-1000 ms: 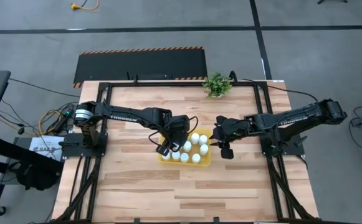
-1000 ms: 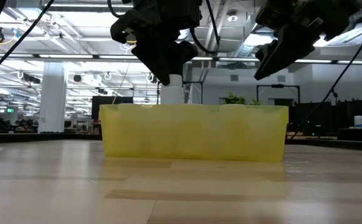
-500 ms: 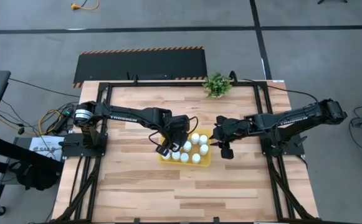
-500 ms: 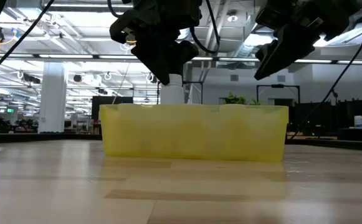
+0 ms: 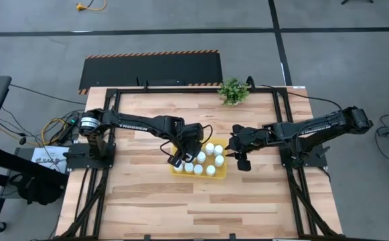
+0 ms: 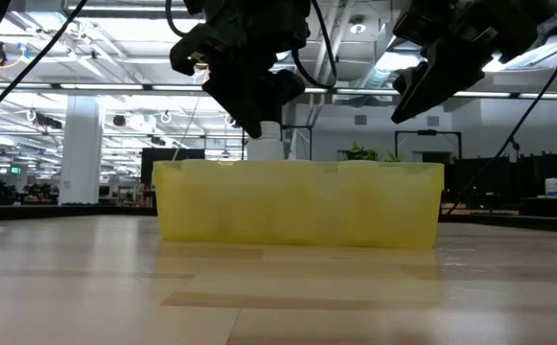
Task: Pick and place pill bottles into a basket
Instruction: Put the white pill bottle into the yellow bin
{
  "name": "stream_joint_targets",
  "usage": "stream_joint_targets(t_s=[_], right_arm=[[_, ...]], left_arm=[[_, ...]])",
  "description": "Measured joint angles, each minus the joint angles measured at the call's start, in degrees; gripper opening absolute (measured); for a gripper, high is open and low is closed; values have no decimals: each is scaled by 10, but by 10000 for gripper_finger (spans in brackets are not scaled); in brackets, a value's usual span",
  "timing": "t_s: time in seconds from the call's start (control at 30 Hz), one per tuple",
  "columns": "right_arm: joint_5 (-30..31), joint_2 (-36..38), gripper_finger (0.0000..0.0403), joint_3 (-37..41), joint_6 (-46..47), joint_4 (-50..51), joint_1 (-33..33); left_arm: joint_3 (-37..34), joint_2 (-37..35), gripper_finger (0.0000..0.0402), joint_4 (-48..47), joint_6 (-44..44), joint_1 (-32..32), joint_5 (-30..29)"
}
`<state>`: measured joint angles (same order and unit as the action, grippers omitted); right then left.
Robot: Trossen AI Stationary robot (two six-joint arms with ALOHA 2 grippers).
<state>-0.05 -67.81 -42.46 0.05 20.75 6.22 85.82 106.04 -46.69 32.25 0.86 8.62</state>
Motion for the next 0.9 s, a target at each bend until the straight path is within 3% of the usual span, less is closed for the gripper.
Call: stream_joint_targets(t_s=[0.9], right_arm=[[2, 0, 124, 0, 0, 0, 0]], left_arm=[[-7, 9, 165, 14, 11, 8, 15]])
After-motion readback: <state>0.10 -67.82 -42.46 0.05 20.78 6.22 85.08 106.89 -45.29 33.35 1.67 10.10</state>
